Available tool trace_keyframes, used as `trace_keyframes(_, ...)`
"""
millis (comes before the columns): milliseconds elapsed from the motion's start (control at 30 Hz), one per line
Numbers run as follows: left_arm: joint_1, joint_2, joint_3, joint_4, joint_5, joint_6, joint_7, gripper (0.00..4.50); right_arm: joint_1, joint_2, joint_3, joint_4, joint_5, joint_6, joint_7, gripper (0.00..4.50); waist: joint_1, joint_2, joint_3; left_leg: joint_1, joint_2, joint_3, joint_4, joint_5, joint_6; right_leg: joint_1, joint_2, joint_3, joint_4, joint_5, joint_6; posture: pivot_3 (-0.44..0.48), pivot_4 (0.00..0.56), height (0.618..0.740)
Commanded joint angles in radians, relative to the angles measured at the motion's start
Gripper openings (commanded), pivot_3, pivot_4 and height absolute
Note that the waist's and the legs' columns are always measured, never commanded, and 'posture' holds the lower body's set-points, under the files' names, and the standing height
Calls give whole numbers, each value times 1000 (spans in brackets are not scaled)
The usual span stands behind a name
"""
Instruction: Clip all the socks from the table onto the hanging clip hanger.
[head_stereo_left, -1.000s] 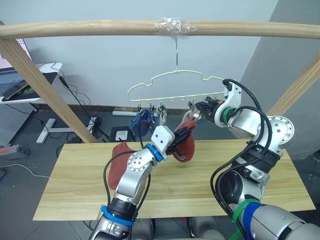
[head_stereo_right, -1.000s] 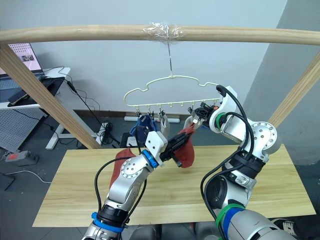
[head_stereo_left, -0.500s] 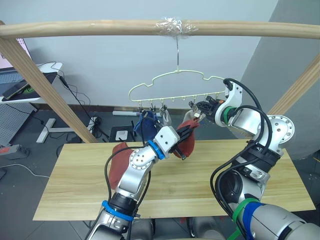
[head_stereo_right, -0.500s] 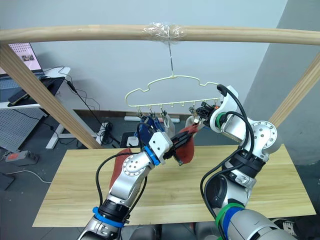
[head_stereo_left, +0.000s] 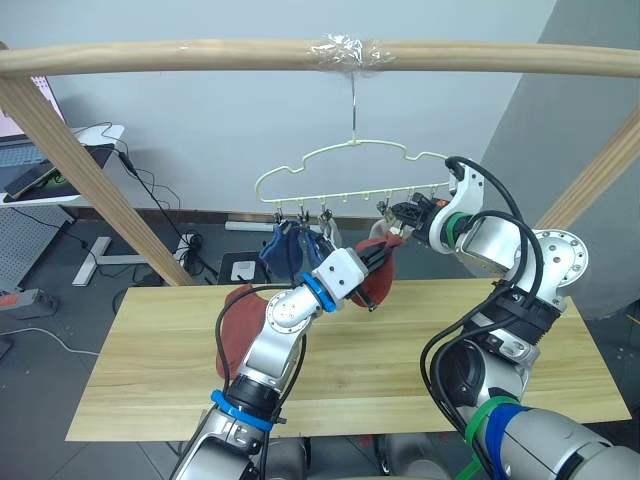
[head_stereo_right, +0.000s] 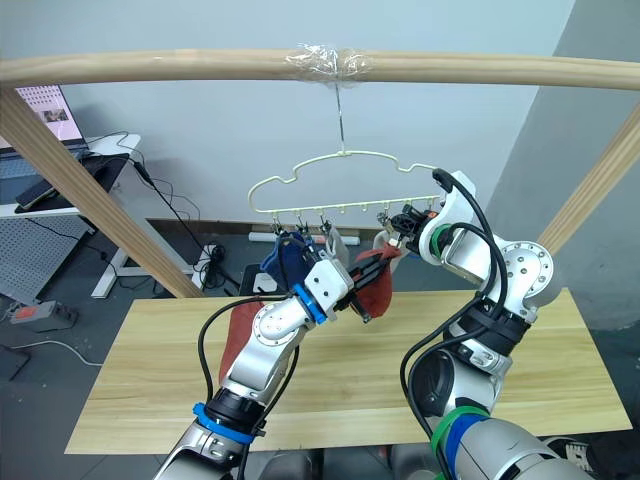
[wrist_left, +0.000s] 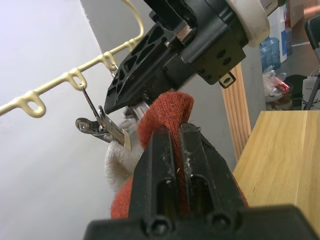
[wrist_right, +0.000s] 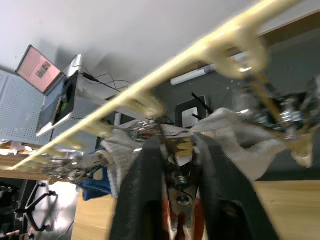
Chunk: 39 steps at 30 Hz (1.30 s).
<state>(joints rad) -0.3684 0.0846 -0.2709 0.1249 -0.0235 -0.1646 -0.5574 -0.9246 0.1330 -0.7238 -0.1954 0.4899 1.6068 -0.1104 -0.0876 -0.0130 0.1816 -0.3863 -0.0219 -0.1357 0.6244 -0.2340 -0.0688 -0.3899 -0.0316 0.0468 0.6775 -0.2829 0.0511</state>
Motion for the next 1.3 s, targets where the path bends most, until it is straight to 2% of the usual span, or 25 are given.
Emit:
trace_keyframes(33,-16,-7,-3,-38,-5,-21,3,0,0,29,3,-25,7,8,8,2612,0,0,0,0,0,0,0,0,0,0,0,0,0,0,0,-106,135,740)
trace_keyframes(200,-21,-9,-4,-36,-9,-20,-2,0,5,27,-3,-33,8,8,14,4281,-1,0,0,0,0,0,0,0,0,0,0,0,0,0,0,-112,129,740)
trace_keyframes(233,-23,-9,-5,-33,-10,-19,-4,0,2,21,-7,-35,11,8,18,4456,-1,0,0,0,0,0,0,0,0,0,0,0,0,0,0,-116,130,740)
trace_keyframes(433,-24,-27,-16,-19,-32,10,-22,0,0,-30,-45,-66,108,8,40,4456,-3,0,0,0,0,0,0,0,0,0,0,0,0,0,0,-135,130,740)
trace_keyframes(533,-27,-55,-7,-10,-62,45,-24,0,52,-76,-32,-115,227,8,43,4456,-3,0,0,-1,0,0,0,0,0,0,0,0,-1,0,0,-148,130,740)
trace_keyframes(600,-32,-77,4,-5,-101,84,-34,0,118,-149,17,-160,326,8,80,4456,-3,0,0,-3,0,-1,0,0,0,0,0,-1,-2,0,0,-158,130,740)
trace_keyframes(667,-42,-93,11,7,-134,120,-47,505,188,-205,43,-206,425,8,92,4500,-4,0,0,-5,0,-1,1,0,0,-1,0,-1,-4,0,1,-161,131,740)
trace_keyframes(700,-46,-98,14,11,-147,135,-55,615,217,-227,47,-226,467,8,95,4500,-6,0,0,-6,0,0,1,0,1,-1,-1,-1,-4,-1,1,-163,131,740)
trace_keyframes(833,-44,-105,35,15,-208,217,-77,1772,293,-267,45,-275,546,8,83,4500,-27,0,0,-6,0,1,1,-1,1,-1,0,-1,-4,-1,2,-167,131,740)
trace_keyframes(1000,6,-26,63,-50,-274,377,-126,3166,401,-258,120,-331,490,-72,84,4500,-37,1,0,-4,2,0,1,-1,1,-1,3,-1,-3,-4,6,-161,128,740)
trace_keyframes(1133,47,81,116,-157,-310,511,-122,3166,518,-286,229,-360,400,-235,116,4500,-45,1,0,-4,2,0,1,-1,1,-1,3,0,-2,-4,6,-136,125,740)
trace_keyframes(1200,69,131,146,-223,-328,594,-103,3166,575,-333,323,-380,305,-355,138,4500,-47,1,0,-4,2,0,1,-1,1,-1,3,0,-3,-4,6,-136,125,740)
trace_keyframes(1233,78,147,156,-251,-331,622,-92,3166,600,-359,370,-386,259,-413,151,4500,-46,0,0,-4,2,0,1,-1,1,-1,2,0,-3,-4,7,-106,129,740)
trace_keyframes(1300,101,182,186,-313,-342,673,-73,3166,653,-430,503,-386,101,-603,184,4500,-43,0,0,-4,2,0,1,-1,1,-1,2,0,-4,-4,7,-94,129,740)
